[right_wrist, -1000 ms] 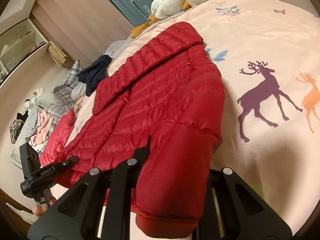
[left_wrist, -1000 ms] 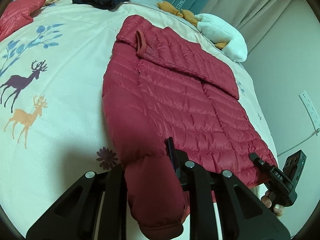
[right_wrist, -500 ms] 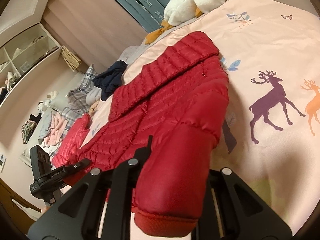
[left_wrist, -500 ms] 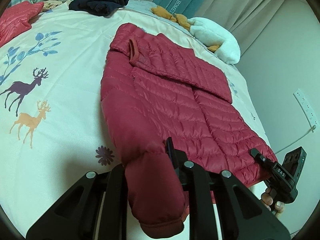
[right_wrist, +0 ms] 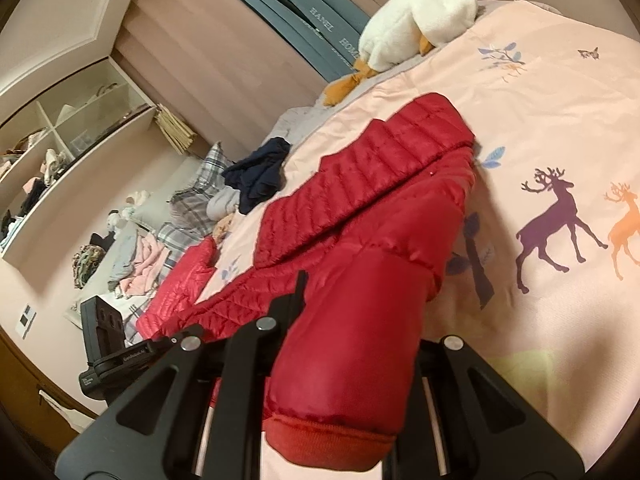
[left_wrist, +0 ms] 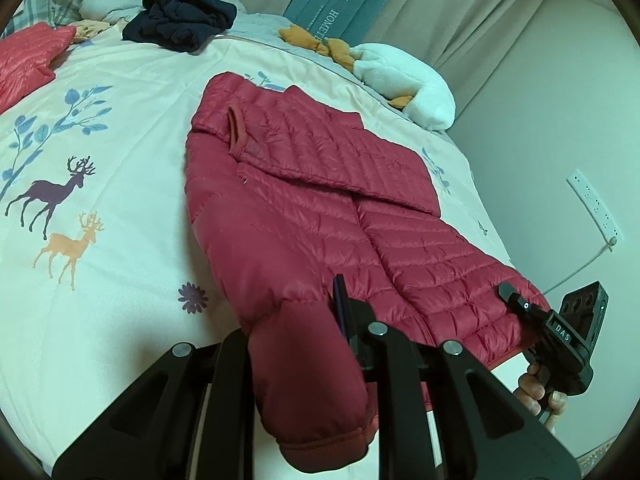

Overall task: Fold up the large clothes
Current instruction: 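Lift the held hem with both tools and fold it toward the collar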

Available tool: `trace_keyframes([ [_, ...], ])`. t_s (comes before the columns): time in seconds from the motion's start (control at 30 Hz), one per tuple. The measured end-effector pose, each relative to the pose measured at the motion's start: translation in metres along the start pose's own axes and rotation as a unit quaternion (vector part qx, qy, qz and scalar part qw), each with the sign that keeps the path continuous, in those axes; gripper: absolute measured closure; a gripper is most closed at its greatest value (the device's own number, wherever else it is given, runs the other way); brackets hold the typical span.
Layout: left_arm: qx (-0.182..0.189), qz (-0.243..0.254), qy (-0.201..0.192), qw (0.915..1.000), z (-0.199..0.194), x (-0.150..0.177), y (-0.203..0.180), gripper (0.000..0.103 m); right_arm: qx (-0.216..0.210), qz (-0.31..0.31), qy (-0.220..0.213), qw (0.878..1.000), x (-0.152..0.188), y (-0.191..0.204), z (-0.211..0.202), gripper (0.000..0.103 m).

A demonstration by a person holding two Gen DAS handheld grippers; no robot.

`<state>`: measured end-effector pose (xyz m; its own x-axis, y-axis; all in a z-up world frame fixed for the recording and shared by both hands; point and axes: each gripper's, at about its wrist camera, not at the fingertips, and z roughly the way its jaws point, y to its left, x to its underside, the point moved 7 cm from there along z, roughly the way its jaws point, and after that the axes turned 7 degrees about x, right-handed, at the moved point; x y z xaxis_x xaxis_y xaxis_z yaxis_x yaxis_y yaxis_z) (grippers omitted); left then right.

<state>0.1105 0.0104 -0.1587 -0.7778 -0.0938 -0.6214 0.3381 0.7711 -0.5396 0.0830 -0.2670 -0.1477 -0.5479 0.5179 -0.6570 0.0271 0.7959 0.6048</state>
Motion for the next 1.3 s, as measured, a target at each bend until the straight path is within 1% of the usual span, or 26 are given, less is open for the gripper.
trace_keyframes([
  [0.23,0.007,0.012,-0.004,0.9999,-0.01,-0.006,-0.01,0.086,-0.025,-0.016,-0.017,0.999,-0.005,0.021,-0.023,0.09],
  [0.37,0.01,0.018,-0.008,0.9998,-0.018,-0.01,-0.015,0.086,-0.034,-0.021,-0.021,0.999,-0.006,0.026,-0.032,0.09],
  [0.9,0.016,0.028,-0.016,0.9993,-0.032,-0.021,-0.023,0.086,-0.056,-0.036,-0.032,0.997,-0.002,0.043,-0.059,0.09],
  [1.1,0.017,0.039,-0.017,0.999,-0.038,-0.024,-0.028,0.086,-0.061,-0.041,-0.04,0.996,-0.003,0.048,-0.072,0.09],
  [1.3,0.023,0.049,-0.029,0.9981,-0.051,-0.028,-0.034,0.086,-0.072,-0.058,-0.055,0.994,-0.005,0.06,-0.091,0.09],
])
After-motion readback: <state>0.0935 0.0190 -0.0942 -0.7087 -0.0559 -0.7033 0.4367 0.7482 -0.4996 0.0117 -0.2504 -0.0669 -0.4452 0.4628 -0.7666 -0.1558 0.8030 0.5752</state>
